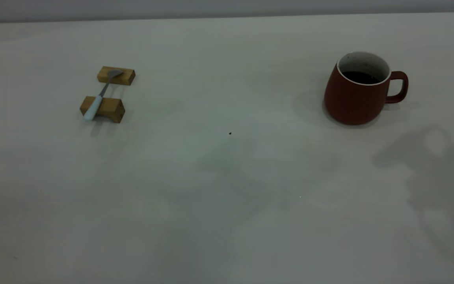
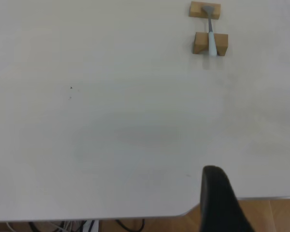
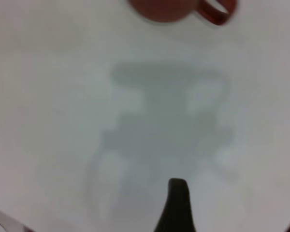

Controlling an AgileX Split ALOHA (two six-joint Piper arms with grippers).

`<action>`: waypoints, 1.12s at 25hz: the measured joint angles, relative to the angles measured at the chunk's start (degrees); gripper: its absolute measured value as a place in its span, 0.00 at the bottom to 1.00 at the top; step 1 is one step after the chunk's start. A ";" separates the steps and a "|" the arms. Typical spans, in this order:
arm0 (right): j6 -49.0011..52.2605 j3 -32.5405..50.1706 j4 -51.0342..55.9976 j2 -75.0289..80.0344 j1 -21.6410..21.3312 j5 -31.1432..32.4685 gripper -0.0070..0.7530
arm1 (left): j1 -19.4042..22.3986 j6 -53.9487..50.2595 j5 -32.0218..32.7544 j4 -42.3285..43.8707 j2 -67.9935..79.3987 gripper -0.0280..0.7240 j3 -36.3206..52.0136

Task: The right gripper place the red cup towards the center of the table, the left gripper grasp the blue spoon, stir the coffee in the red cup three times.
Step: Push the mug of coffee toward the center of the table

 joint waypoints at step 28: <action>-35.45 -32.50 0.18 44.86 1.21 -2.61 0.91 | 0.00 0.00 0.00 0.00 0.00 0.64 0.00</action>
